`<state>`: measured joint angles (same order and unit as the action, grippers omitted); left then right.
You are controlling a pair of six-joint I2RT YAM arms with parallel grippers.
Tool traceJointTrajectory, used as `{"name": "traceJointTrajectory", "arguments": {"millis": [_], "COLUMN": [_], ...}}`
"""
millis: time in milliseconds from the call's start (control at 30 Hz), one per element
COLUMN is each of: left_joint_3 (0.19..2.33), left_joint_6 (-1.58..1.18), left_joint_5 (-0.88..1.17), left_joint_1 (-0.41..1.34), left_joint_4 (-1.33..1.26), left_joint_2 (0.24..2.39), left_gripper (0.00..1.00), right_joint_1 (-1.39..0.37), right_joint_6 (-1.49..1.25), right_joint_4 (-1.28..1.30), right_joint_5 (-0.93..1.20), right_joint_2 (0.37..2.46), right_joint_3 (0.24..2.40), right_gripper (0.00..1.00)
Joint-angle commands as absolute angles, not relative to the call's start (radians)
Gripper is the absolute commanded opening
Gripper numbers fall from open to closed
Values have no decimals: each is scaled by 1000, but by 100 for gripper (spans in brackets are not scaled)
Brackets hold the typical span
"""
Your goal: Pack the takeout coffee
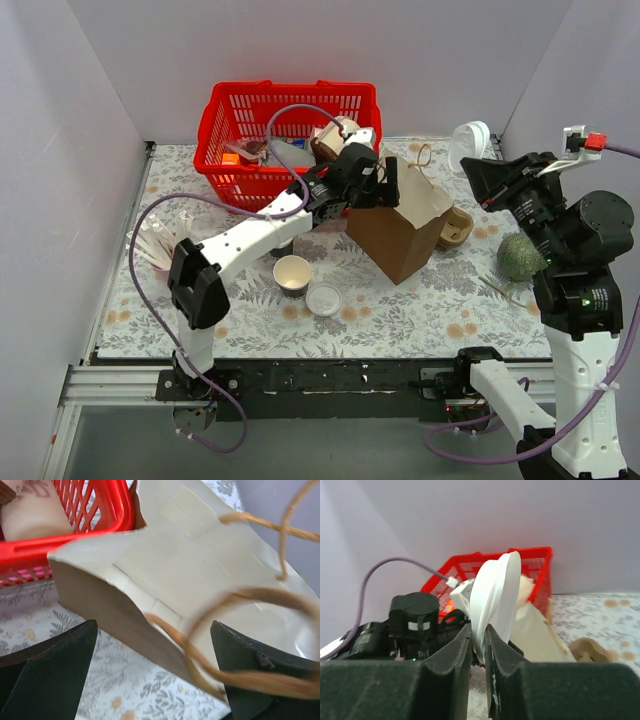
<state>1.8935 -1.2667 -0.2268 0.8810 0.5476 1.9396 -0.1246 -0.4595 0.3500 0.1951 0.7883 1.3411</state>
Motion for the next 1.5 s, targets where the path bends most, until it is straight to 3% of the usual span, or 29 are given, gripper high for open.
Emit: {"name": "traceJointTrajectory", "arguments": {"millis": [0, 267, 367, 533, 800, 1100, 1467], "left_joint_3": [1794, 1585, 1496, 1149, 858, 876, 839], "left_joint_6": [-1267, -1299, -1339, -1597, -1885, -1934, -1847], "left_joint_5": [-154, -141, -238, -340, -326, -417, -311], "left_joint_1": [890, 891, 891, 887, 887, 887, 755], "left_joint_4": [520, 517, 564, 664, 831, 931, 709], "left_joint_2": [1708, 1441, 1317, 1079, 743, 837, 945], "left_gripper": [98, 98, 98, 98, 98, 98, 98], "right_joint_1": [-124, -156, -320, -647, -794, -819, -818], "right_joint_6": [-446, -583, -556, -483, -581, -707, -824], "right_joint_4": [289, 130, 187, 259, 68, -73, -160], "right_joint_5": [538, 779, 680, 454, 407, 380, 365], "right_joint_2": [857, 934, 978, 1089, 1206, 1354, 1460], "right_joint_3": [1407, 1353, 1361, 1356, 1132, 1040, 999], "right_gripper": [22, 20, 20, 19, 19, 22, 25]}}
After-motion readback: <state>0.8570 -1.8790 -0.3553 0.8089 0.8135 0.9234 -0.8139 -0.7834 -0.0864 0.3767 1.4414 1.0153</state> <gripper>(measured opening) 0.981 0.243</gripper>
